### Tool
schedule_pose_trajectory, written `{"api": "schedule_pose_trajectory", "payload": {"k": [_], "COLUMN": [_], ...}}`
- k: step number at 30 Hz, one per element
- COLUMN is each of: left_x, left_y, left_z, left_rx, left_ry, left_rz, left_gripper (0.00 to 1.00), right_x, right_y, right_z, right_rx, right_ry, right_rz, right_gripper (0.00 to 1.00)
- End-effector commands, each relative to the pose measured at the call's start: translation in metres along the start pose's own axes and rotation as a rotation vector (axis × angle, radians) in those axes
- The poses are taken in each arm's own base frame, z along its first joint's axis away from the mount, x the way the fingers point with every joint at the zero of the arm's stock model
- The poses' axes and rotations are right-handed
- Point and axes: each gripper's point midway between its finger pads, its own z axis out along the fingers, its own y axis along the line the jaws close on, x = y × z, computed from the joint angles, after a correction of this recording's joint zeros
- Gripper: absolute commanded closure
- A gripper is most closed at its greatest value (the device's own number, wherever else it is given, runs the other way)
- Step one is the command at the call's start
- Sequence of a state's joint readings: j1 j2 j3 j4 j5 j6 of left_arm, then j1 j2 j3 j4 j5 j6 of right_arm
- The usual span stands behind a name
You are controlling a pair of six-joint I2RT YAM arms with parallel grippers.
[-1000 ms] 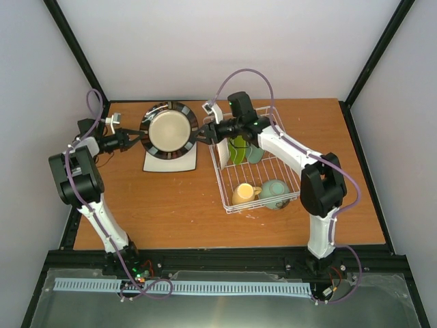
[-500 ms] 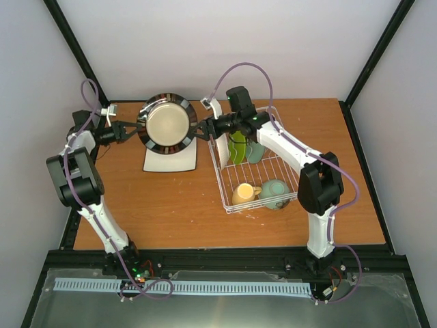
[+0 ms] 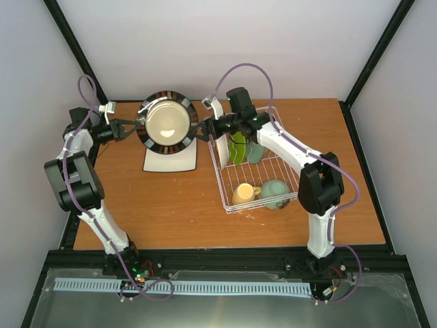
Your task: Load the mixed dishes into the dish rack
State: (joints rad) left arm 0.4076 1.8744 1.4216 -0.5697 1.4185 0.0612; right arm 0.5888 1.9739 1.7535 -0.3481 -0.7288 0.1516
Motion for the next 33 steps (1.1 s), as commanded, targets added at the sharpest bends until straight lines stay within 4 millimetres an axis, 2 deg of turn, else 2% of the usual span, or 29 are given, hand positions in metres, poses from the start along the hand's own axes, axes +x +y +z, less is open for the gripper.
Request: {"api": "schedule_pose_trajectory", "payload": {"k": [1, 13, 19, 24, 26, 28, 30, 33], "left_x": [-0.023, -0.028, -0.031, -0.039, -0.043, -0.046, -0.043, -0.037], "left_y": [-0.089, -0.098, -0.102, -0.107, -0.104, -0.093, -0.088, -0.094], "left_z": [-0.019, -0.023, -0.024, -0.027, -0.028, -0.025, -0.021, -0.012], "left_rx": [0.352, 0.414, 0.436, 0.448, 0.436, 0.414, 0.411, 0.394], "left_ry": [-0.041, -0.089, -0.108, -0.163, -0.217, -0.26, -0.253, -0.211], "left_rz": [0.135, 0.142, 0.146, 0.15, 0.12, 0.103, 0.089, 0.122], "left_gripper": [1.0, 0.99, 0.99, 0.99, 0.99, 0.99, 0.99, 1.0], "right_x": [-0.019, -0.021, -0.02, -0.026, -0.029, -0.033, -0.036, -0.037], "right_y": [0.008, -0.002, -0.005, 0.0, 0.004, 0.008, 0.013, 0.019], "right_z": [-0.008, 0.009, 0.009, 0.015, 0.017, 0.019, 0.022, 0.027], "right_rx": [0.003, -0.027, -0.011, -0.069, -0.102, -0.132, -0.16, -0.197], "right_ry": [-0.041, -0.036, -0.028, -0.044, -0.057, -0.063, -0.06, -0.046], "right_rz": [-0.025, -0.003, -0.017, 0.002, 0.01, 0.013, 0.01, 0.003], "right_gripper": [0.19, 0.19, 0.19, 0.19, 0.2, 0.21, 0.23, 0.28]}}
